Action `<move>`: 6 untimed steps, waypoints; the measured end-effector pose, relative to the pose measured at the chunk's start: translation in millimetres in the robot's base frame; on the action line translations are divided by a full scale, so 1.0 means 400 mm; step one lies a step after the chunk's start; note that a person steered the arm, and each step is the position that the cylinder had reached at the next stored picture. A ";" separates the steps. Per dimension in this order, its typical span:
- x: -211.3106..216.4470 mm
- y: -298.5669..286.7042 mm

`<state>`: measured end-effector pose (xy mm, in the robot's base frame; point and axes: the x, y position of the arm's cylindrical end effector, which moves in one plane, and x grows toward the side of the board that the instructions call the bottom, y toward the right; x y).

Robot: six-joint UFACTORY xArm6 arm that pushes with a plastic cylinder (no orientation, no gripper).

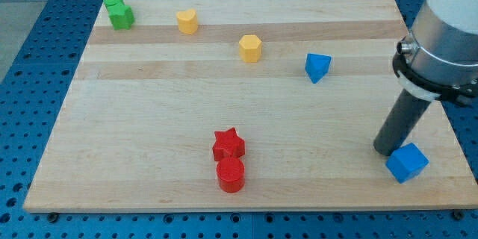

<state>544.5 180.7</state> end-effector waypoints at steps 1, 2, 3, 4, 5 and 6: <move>-0.032 -0.081; -0.076 -0.191; -0.159 -0.268; -0.245 -0.310; -0.334 -0.312; -0.389 -0.323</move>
<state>388.9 51.3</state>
